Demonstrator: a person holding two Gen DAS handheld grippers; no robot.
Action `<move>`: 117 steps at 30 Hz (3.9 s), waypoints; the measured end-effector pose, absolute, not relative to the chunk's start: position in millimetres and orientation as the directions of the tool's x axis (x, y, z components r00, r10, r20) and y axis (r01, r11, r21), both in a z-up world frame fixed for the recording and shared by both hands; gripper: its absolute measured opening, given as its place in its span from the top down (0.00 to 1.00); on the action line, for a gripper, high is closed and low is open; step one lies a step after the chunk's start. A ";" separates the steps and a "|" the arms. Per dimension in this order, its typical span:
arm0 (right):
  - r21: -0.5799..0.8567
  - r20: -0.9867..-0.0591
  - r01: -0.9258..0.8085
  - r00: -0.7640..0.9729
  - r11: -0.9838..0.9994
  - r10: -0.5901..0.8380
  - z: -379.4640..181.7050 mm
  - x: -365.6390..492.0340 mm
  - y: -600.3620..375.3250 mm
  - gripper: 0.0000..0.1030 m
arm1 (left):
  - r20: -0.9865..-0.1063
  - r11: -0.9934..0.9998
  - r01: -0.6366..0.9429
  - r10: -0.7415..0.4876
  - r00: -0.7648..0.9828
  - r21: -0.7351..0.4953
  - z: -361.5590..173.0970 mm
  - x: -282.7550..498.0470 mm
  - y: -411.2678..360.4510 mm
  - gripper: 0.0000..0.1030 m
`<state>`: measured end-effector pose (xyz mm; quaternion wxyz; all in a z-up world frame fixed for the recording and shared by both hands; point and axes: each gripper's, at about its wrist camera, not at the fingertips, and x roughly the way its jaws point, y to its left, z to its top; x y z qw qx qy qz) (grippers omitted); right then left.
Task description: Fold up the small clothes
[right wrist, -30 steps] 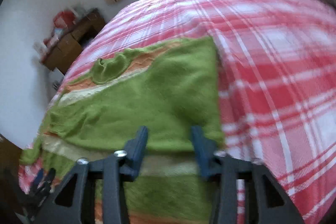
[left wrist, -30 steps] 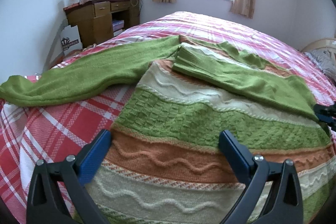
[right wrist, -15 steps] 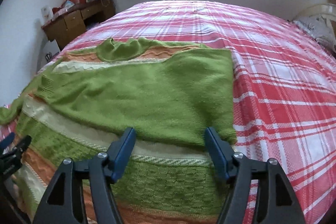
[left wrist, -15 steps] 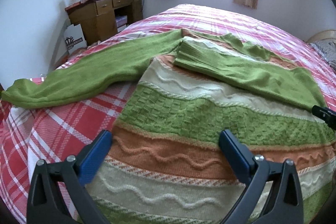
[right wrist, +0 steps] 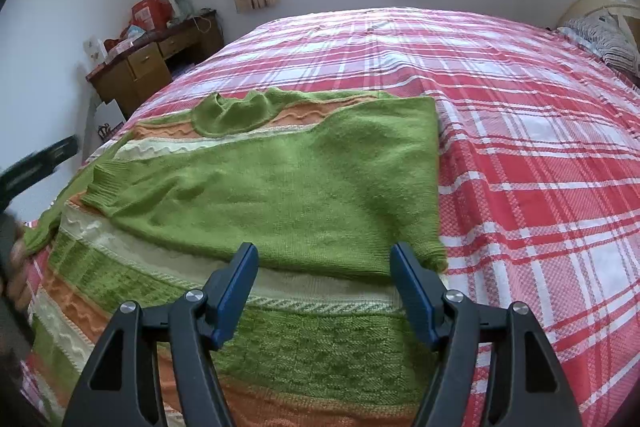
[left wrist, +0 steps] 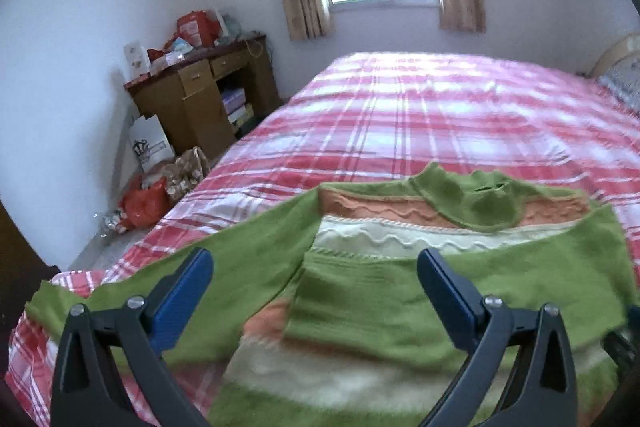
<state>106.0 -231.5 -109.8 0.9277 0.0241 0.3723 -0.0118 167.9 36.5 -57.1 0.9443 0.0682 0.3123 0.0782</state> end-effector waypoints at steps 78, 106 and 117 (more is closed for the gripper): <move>-0.097 -0.684 0.093 0.717 0.991 -0.134 -114.7 110.0 -215.1 0.32 | -0.575 0.994 -0.079 0.104 0.811 0.070 -61.7 135.2 54.1 0.92; 0.169 -0.698 -0.170 0.675 0.971 0.240 -90.1 148.1 -124.2 0.32 | -0.674 0.973 -0.215 0.104 0.732 -0.083 -120.4 75.7 132.8 0.12; 0.022 -0.744 -0.234 0.645 0.972 0.172 -121.3 184.6 -59.4 0.93 | -0.670 0.975 -0.212 0.111 0.734 -0.072 -123.8 78.0 129.8 0.07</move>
